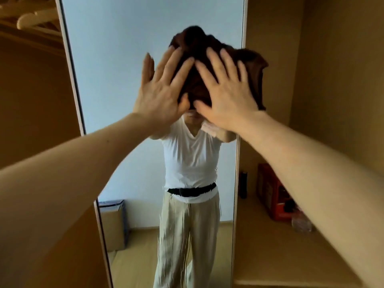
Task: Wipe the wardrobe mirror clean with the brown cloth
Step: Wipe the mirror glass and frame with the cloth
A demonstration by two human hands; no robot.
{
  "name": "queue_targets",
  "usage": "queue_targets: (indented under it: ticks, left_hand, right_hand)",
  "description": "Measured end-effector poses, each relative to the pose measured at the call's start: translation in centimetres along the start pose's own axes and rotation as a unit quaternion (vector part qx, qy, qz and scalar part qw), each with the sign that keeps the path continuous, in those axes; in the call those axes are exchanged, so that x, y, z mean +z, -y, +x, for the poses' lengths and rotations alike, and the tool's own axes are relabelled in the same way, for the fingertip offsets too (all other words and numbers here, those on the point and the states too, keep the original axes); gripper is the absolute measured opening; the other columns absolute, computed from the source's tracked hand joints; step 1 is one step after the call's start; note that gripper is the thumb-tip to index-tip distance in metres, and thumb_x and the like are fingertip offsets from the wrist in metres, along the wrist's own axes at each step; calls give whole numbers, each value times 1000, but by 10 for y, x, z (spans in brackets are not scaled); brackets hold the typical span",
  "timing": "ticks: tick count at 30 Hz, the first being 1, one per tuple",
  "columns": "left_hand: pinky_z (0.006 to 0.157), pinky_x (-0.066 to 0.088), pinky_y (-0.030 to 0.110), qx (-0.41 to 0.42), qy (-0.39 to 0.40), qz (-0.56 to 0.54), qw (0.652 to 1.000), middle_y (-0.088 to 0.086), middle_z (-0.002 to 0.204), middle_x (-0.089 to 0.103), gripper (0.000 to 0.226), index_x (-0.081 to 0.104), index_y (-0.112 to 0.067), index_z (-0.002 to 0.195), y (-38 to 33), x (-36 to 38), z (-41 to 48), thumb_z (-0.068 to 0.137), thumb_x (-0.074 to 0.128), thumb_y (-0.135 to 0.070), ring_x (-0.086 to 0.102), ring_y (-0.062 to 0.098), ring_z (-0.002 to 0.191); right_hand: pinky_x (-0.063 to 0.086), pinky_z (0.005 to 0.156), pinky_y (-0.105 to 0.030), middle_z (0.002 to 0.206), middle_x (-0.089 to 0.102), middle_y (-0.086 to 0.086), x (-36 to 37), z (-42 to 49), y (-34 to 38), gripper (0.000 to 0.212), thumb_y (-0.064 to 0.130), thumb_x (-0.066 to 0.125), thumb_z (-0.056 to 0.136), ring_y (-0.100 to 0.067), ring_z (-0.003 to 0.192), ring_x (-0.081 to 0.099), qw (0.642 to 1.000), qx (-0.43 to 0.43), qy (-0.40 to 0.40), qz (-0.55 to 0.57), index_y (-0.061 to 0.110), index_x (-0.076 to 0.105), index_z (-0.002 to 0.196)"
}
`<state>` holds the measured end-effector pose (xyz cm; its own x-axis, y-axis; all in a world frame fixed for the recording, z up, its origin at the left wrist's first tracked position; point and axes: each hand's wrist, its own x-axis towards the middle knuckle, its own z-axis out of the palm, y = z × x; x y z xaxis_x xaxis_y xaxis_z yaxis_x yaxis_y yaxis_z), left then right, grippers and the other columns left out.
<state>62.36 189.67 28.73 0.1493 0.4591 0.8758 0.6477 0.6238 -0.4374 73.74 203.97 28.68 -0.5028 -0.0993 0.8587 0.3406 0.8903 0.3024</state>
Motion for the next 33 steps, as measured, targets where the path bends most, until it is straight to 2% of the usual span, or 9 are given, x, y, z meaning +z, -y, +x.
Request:
queue_targets:
  ticks: [5,9,13,17,20,22,25,29,33]
  left_hand:
    - [109,24,63,32,-3,-29,999,26,147,36,59,41,-5,141,-32,13,-81,91,45,-35,31,39,139]
    - [106,30,63,80,62,-45,994,25,144,41,59,38,-9,141,-50,10,-135,89,47,-32,31,39,138]
    - [107,30,62,96,41,-27,994,25,141,45,54,43,-8,139,-32,5,-95,96,33,-37,37,39,135]
    - [109,24,62,41,-2,18,999,24,145,40,59,45,-6,140,-5,-2,-15,88,43,-33,37,38,136]
    - [112,19,60,-7,-14,26,1000,20,148,38,63,42,-8,142,0,-5,12,84,46,-30,34,34,139]
    - [112,19,60,-21,-26,10,999,20,148,37,64,42,-7,142,-8,-1,1,82,49,-28,33,34,139]
    - [108,24,63,13,-34,-10,999,23,148,36,65,42,-6,141,-24,11,-53,82,57,-27,30,37,140]
    - [107,27,64,78,12,-31,996,22,146,36,66,36,-9,141,-38,13,-116,81,54,-29,29,37,140]
    - [108,27,63,88,15,-10,996,26,141,44,64,42,-7,140,-20,6,-78,83,50,-35,35,39,136]
  right_hand:
    - [6,113,-55,158,10,-13,35,-84,43,82,52,50,82,-34,144,6,1000,18,5,24,18,20,150]
    - [11,112,-56,155,21,-14,47,-140,50,81,56,56,81,-36,143,15,997,-53,61,17,18,28,147]
    - [14,112,-54,155,23,-13,29,-98,13,79,58,51,82,-33,143,17,991,-118,62,-25,21,28,148]
    - [11,113,-51,158,11,-8,-6,-13,-21,79,57,47,83,-29,145,7,994,-94,32,-41,25,19,150]
    - [8,114,-51,159,6,-6,-17,15,-24,78,55,49,85,-29,145,3,997,-67,23,-23,26,15,150]
    - [5,114,-52,159,7,-8,-8,1,-11,79,49,51,84,-30,145,3,999,-42,4,-1,23,17,150]
    - [7,114,-55,157,16,-13,20,-55,20,81,46,57,80,-35,144,9,999,-22,-10,38,18,25,148]
    - [12,113,-56,154,25,-13,43,-115,32,79,53,56,80,-34,143,17,994,-101,20,27,19,30,146]
    - [22,108,-58,149,36,-15,26,-72,5,81,56,64,74,-36,139,29,989,-145,2,-6,18,41,142]
